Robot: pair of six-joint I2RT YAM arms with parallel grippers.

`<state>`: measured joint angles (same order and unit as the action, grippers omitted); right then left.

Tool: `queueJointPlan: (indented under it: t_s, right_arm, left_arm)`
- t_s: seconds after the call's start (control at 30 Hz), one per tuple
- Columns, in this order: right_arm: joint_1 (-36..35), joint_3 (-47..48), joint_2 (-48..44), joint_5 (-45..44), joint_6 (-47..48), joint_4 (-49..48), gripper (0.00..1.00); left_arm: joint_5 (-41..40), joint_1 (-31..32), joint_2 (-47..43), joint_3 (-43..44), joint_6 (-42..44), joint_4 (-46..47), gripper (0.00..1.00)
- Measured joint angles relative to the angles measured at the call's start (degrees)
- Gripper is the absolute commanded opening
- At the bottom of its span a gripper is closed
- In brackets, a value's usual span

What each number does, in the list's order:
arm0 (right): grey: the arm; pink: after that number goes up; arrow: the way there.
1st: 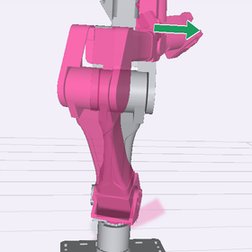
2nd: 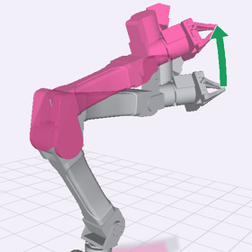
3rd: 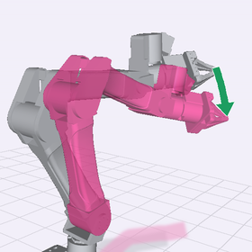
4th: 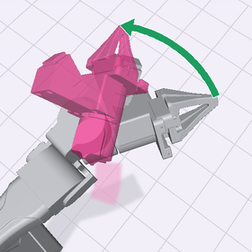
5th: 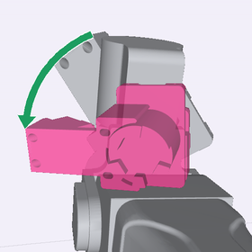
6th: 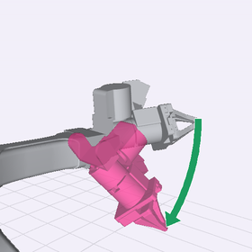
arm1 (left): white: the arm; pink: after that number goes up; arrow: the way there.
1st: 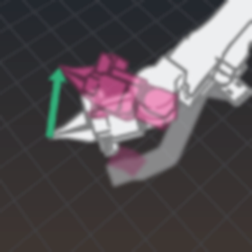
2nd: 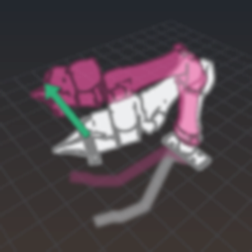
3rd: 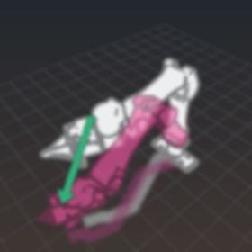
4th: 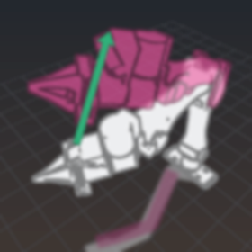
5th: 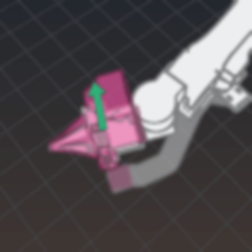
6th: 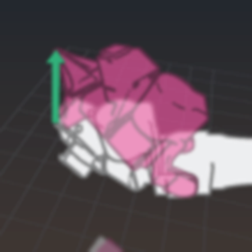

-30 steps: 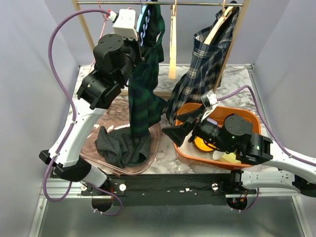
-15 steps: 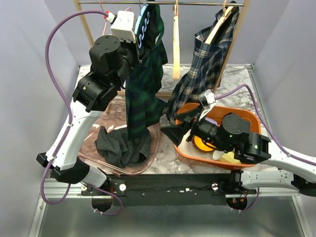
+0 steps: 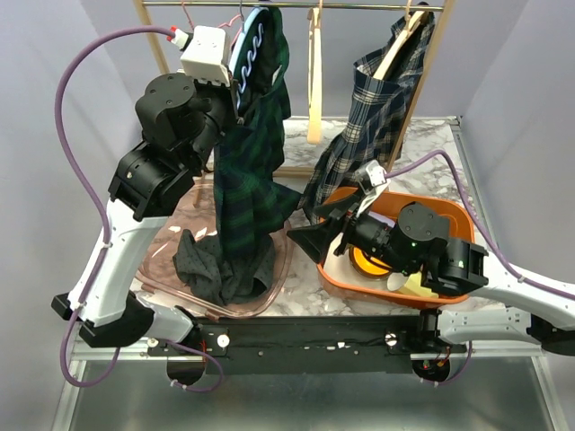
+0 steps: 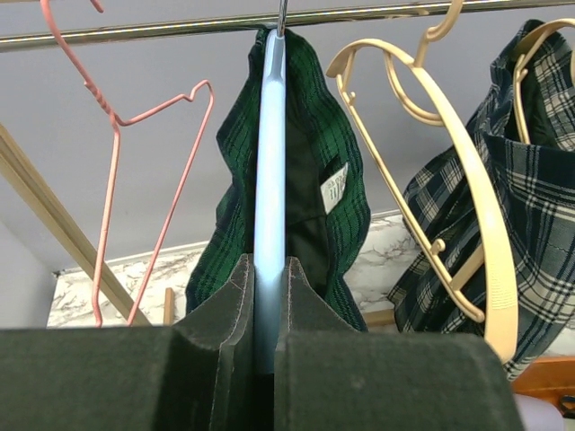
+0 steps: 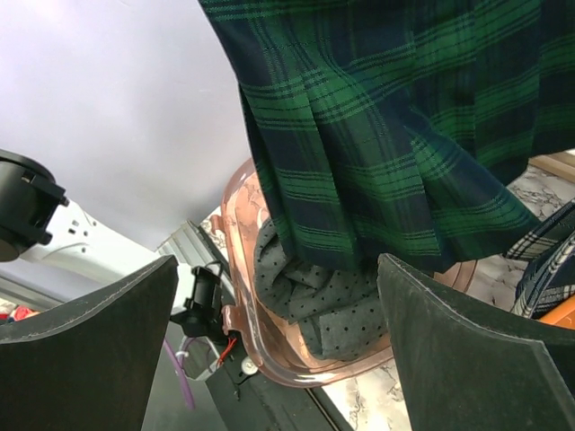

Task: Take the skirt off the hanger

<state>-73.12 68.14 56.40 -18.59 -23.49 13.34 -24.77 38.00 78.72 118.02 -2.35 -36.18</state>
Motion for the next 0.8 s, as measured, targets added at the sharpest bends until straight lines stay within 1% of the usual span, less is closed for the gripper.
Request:
queueJointPlan:
  t_s: [0.13,0.3,0.57,0.8]
  right_arm:
    - [0.00,0.20,0.31,0.00,0.00,-0.02,0.96]
    - [0.00,2.62,2.27,-0.02,0.66,0.22,0.95]
    - [0.00,13.88,10.78,0.02,2.91,0.44,0.96]
    - [0.00,19.98,18.08,3.67,2.97,-0.20,0.98]
  left_arm:
    - [1.03,0.00,-0.55,0.24,-0.04,-0.66,0.00]
    - [3.04,-0.02,-3.04,-0.20,-1.81,-2.23,0.00]
    - [6.58,-0.02,-9.79,-0.94,-5.81,-5.14,0.00]
    - [6.64,-0.02,-11.34,-1.18,-8.22,-6.47,0.00]
